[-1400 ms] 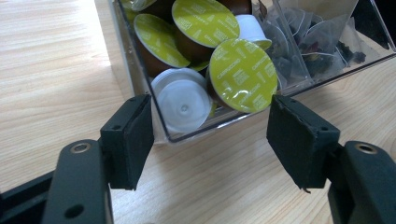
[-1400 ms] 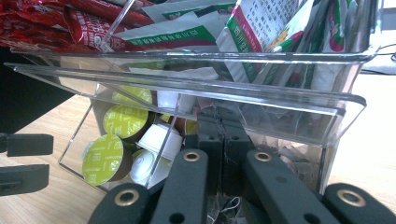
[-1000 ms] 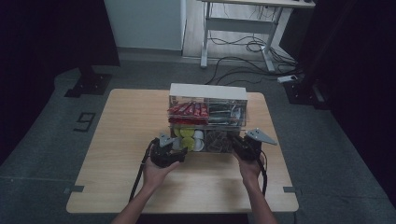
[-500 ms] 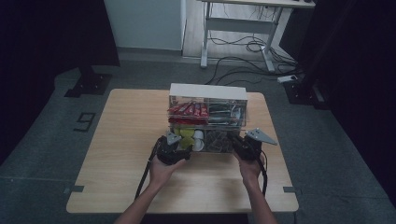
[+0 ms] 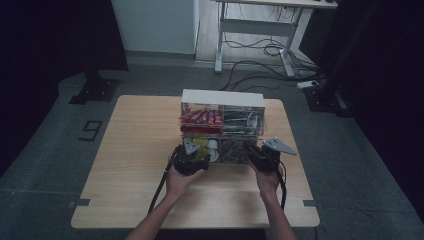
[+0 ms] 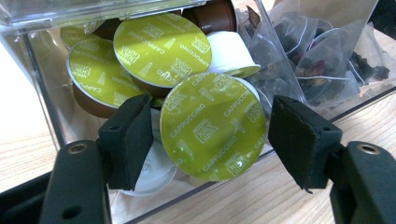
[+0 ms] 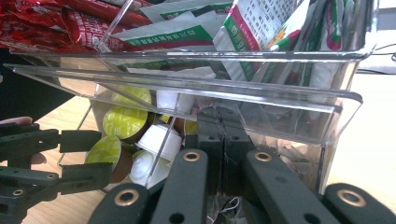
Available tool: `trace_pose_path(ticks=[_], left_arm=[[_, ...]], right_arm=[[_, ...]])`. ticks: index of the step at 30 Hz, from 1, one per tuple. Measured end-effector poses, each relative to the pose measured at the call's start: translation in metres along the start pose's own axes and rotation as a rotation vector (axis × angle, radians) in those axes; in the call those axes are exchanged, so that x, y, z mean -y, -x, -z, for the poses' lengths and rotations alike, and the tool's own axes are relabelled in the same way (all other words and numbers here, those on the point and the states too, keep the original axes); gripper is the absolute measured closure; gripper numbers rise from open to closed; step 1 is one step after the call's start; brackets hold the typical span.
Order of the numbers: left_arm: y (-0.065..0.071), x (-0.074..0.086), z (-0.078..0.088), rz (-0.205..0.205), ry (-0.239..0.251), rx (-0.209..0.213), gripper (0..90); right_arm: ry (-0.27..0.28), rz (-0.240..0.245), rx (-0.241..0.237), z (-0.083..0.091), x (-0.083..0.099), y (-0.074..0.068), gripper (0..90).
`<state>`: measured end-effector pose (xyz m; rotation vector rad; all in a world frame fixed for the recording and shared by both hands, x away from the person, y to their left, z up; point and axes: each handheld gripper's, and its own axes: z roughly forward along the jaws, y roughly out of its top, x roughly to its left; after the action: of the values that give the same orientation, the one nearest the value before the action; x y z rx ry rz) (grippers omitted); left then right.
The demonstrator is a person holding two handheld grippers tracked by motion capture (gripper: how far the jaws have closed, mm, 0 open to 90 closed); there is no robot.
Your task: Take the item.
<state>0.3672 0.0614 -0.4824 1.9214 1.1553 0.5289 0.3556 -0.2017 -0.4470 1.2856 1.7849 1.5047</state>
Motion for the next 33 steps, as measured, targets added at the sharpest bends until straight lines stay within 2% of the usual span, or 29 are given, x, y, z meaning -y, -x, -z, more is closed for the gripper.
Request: trace_pose_path(ticks=[10, 18, 33], left_arm=[[0.005, 0.003, -0.001, -0.029, 0.003, -0.01, 37.0], [0.002, 0.004, 0.001, -0.025, 0.012, -0.002, 38.1], [-0.004, 0.001, 0.022, -0.027, 0.046, 0.023, 38.3]], right_arm=[[0.001, -0.002, 0.0, 0.0, 0.0, 0.0, 88.7], [0.0, -0.003, 0.0, 0.0, 0.0, 0.0, 88.7], [-0.001, -0.007, 0.0, -0.001, 0.0, 0.0, 88.7]])
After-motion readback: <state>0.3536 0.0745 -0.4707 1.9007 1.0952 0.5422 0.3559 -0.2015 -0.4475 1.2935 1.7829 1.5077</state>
